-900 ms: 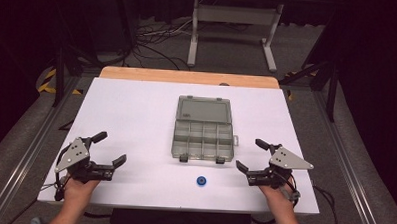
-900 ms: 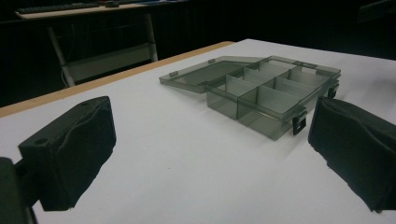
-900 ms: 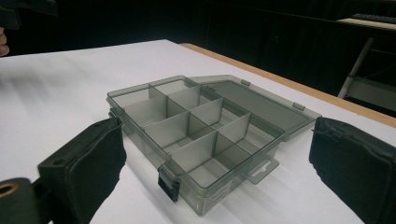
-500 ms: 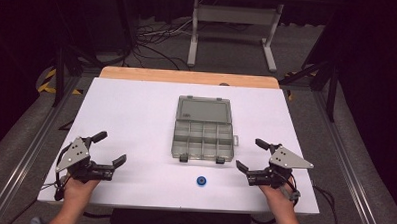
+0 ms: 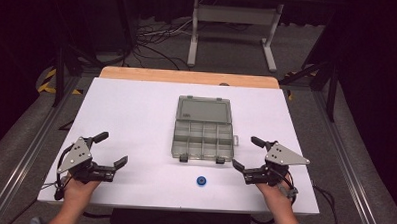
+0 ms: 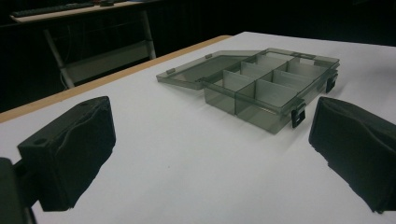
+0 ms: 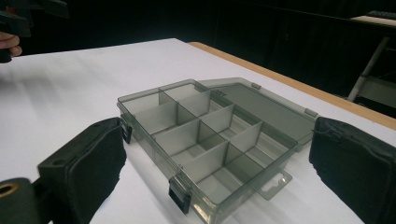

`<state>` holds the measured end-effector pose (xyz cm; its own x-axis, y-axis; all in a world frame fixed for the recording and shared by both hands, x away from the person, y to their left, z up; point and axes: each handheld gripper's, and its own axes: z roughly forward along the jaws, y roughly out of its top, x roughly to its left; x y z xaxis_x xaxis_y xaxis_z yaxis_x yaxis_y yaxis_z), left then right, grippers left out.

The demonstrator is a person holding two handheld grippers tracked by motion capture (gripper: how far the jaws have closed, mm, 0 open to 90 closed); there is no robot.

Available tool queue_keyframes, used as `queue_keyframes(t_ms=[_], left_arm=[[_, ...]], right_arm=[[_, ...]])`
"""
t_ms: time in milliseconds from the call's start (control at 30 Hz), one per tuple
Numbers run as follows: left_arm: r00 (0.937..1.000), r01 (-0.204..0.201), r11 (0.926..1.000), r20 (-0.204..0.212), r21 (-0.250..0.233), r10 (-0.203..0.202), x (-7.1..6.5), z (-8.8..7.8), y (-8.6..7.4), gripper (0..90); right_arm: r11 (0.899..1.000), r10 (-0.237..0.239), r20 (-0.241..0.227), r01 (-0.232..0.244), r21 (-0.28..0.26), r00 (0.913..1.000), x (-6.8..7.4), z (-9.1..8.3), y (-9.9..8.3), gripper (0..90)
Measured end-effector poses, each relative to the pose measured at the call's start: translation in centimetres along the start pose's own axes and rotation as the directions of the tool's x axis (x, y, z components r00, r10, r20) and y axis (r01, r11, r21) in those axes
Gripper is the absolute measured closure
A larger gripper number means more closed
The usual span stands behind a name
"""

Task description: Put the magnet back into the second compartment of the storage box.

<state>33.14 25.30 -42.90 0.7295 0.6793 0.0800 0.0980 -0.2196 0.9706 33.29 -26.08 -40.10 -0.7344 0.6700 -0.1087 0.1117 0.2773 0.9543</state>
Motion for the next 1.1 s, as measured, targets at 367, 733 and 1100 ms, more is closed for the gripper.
queue_keyframes(t_ms=[367, 733, 1100], left_arm=[[1.0, -0.006, 1.0, 0.006, -0.002, 0.006, -0.2, 0.1, 0.1, 1.4], [0.9999, -0.003, 1.0, 0.012, 0.0, 0.003, -0.1, 0.1, 0.1, 1.5], [0.9999, -0.003, 1.0, 0.01, -0.001, 0.003, -0.1, 0.2, 0.1, 1.6]], right_arm=[[1.0, -0.014, -0.097, 0.015, 0.002, 0.9952, 1.6, 2.3, 2.2, 3.3], [1.0, -0.002, -0.146, -0.001, -0.022, 0.9893, 2.5, 4.4, 3.8, 0.9], [0.984, -0.02, -0.234, 0.06, 0.167, 0.9721, 3.0, 5.9, 5.1, 6.2]])
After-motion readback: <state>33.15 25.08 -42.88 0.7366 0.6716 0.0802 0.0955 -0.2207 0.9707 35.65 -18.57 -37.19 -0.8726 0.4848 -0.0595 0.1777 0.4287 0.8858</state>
